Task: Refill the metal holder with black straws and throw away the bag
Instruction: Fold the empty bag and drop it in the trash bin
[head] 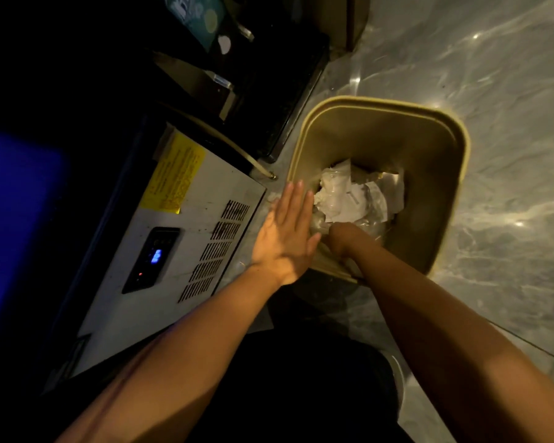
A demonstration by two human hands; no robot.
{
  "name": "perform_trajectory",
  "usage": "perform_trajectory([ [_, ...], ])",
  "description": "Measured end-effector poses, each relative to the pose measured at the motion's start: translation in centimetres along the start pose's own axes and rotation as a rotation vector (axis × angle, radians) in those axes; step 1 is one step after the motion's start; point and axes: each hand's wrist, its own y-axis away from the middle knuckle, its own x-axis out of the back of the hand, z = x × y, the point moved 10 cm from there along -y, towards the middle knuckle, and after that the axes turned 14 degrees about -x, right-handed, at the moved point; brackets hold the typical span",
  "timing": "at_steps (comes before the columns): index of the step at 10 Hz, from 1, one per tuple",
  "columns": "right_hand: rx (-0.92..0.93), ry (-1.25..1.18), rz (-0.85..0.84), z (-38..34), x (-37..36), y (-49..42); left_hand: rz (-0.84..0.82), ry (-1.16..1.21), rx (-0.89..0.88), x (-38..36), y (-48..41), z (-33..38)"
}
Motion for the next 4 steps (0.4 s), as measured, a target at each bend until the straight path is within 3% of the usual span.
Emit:
perform_trajectory([
  [2,0.124,-0.056,0.020,1.5,2.5,9.5,-0.003,-0.038,0.001,4.6,2.7,1.0],
  [3,0.125,-0.078,0.139,2.2,5.3,15.8,0.026,0.018,-0.007,9.1,5.2,2.1],
  [4,0.150,-0.172,0.370,1.6,10.0,23.9,0.126,0.151,-0.006,15.7,7.8,3.7],
])
